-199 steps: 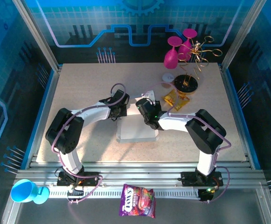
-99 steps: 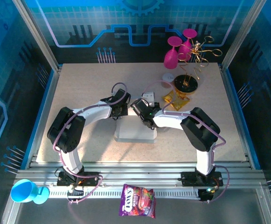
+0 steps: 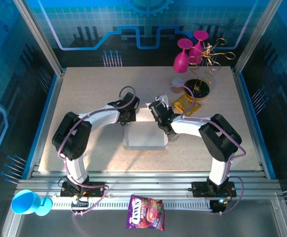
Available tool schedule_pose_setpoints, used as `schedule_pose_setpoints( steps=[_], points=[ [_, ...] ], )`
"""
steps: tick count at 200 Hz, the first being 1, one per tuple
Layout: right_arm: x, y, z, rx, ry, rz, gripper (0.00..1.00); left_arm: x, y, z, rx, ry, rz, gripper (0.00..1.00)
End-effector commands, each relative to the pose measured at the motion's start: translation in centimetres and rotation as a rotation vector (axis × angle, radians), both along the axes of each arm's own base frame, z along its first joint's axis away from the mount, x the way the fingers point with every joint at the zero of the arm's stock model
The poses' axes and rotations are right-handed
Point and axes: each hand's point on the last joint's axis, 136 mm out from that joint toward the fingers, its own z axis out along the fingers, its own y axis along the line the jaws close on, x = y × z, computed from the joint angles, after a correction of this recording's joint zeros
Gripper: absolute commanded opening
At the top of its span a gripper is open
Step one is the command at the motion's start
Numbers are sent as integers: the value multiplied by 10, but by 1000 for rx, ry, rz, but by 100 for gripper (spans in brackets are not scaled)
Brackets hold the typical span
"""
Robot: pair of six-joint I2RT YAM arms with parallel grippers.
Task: Fold the paper box
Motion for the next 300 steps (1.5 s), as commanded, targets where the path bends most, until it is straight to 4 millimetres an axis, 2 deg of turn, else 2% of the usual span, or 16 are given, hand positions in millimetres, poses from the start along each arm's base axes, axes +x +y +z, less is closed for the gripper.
schedule_pose_setpoints(
  steps=[1, 44, 61, 82, 116, 142, 202, 226, 252, 273, 300],
  points=[
    [-4, -12, -16, 5, 54, 27, 20, -25, 29, -35, 126, 138, 24, 0],
    [-5, -16, -23, 43, 69, 37, 22, -23, 29, -34, 125, 139, 17, 0],
    [-2, -16, -22, 41, 62, 41, 8, -23, 29, -34, 125, 137, 14, 0],
    [1, -16, -19, 19, 52, 44, 0, -23, 28, -34, 125, 138, 12, 0],
    [1, -35, -17, -111, 64, -69, 0, -22, 28, -32, 126, 135, 15, 0],
    [-6, -50, -12, -210, 72, -182, 0, -22, 29, -31, 128, 135, 20, 0],
    [-21, -64, -16, -307, 154, -324, 0, -21, 28, -32, 125, 138, 21, 0],
    [-20, -56, -17, -290, 148, -302, 0, -21, 28, -32, 124, 137, 19, 0],
    [-15, -31, -23, -164, 115, -158, 0, -20, 27, -31, 122, 137, 19, 0],
    [-12, -17, -13, -55, 63, -59, 0, -20, 26, -31, 122, 141, 13, 0],
    [-7, -12, -3, 48, 36, 12, 11, -20, 26, -31, 117, 141, 13, 0]
  ],
)
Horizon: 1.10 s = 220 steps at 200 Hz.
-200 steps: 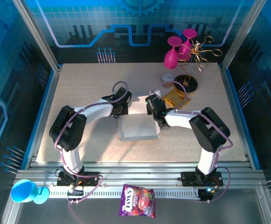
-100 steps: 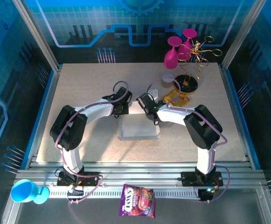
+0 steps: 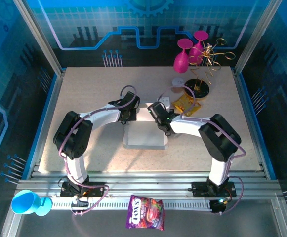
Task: Fold the paper box
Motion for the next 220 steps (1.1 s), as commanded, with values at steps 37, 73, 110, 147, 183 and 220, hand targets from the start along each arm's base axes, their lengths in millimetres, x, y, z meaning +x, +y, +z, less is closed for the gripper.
schedule_pose_setpoints(
  steps=[37, 73, 110, 147, 183, 220],
  points=[
    [11, -4, 7, 90, -1, 109, 21, -26, 28, -33, 110, 140, 32, 0],
    [15, -1, 14, 116, -11, 128, 30, -25, 28, -32, 110, 138, 30, 0],
    [14, -3, 18, 144, -19, 136, 39, -24, 27, -33, 108, 144, 33, 0],
    [10, -4, 20, 204, -36, 165, 49, -23, 26, -33, 107, 147, 32, 0],
    [2, -7, 20, 279, -83, 225, 57, -23, 26, -34, 107, 150, 35, 0],
    [-8, -21, 20, 310, -142, 238, 56, -23, 25, -35, 106, 153, 35, 0]
  ],
)
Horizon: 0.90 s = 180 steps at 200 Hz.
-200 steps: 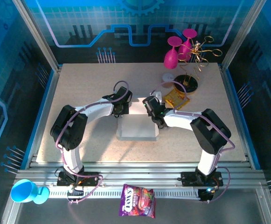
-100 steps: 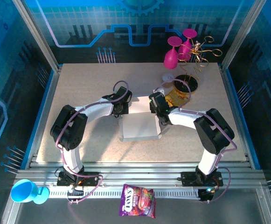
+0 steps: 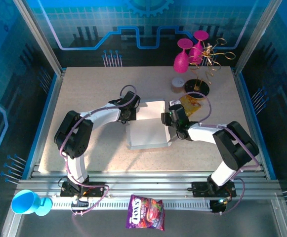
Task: Fold the paper box
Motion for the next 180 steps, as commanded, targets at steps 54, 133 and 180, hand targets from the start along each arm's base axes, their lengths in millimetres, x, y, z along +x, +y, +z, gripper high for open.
schedule_pose_setpoints(
  steps=[54, 133, 180],
  points=[
    [7, 0, 13, 73, -106, 41, 49, -23, 23, -33, 93, 137, 23, 0],
    [37, 6, 15, 4, -89, -9, 41, -21, 22, -32, 98, 137, 15, 0],
    [44, 10, 8, -134, -44, -69, 5, -19, 24, -33, 101, 140, 21, 0]
  ],
)
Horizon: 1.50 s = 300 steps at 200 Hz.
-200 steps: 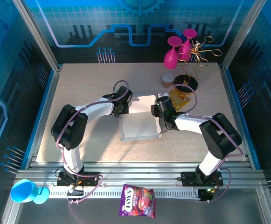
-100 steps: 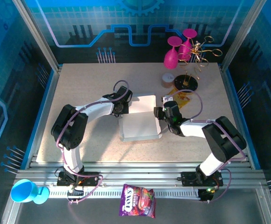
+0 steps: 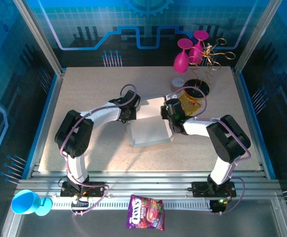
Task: Fold the paper box
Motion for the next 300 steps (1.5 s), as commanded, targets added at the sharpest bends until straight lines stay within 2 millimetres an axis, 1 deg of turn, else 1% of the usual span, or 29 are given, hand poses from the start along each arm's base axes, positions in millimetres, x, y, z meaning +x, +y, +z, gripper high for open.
schedule_pose_setpoints(
  steps=[1, 5, 31, 50, 69, 79, 89, 117, 129, 143, 158, 182, 200, 228, 246, 275, 300],
  points=[
    [2, -9, -4, -113, 19, -76, 4, -21, 24, -33, 95, 133, 18, 0],
    [-1, -10, -5, -134, 32, -82, 0, -21, 23, -33, 92, 133, 17, 0],
    [-8, -12, -3, -212, 55, -115, 0, -18, 24, -34, 73, 139, 20, 0],
    [-12, -14, -5, -219, 87, -118, 0, -17, 26, -37, 61, 156, 26, 13],
    [-14, -18, -10, -229, 130, -129, 0, -16, 27, -35, 51, 156, 27, 31],
    [-15, -19, -12, -228, 153, -133, 0, -13, 24, -29, 31, 137, 19, 38],
    [-15, -22, -15, -230, 175, -142, 0, -10, 20, -21, 2, 115, 10, 43],
    [-14, -24, -16, -231, 198, -150, 0, -5, 6, 6, -88, 59, -25, 50],
    [-13, -23, -15, -228, 203, -152, 0, -4, 3, 17, -123, 36, -29, 54],
    [-12, -23, -15, -228, 211, -155, 0, -4, 3, 28, -166, 26, -19, 55],
    [-10, -22, -14, -221, 216, -157, 0, -4, 6, 34, -236, 21, 2, 57],
    [-9, -22, -15, -213, 227, -156, 0, -2, 10, 38, -313, 13, 16, 57],
    [-8, -22, -16, -204, 245, -155, 0, 0, 9, 36, -359, 18, 9, 57],
    [-9, -22, -17, -198, 257, -155, 0, 3, -3, 31, -412, 43, -26, 57],
    [-10, -22, -19, -198, 269, -151, 0, 5, -8, 26, -423, 57, -28, 56],
    [-10, -21, -22, -190, 284, -147, 0, 9, -14, 21, -420, 68, -48, 55],
    [-11, -22, -24, -176, 303, -152, 0, 11, -13, 13, -369, 89, -53, 54]
  ],
)
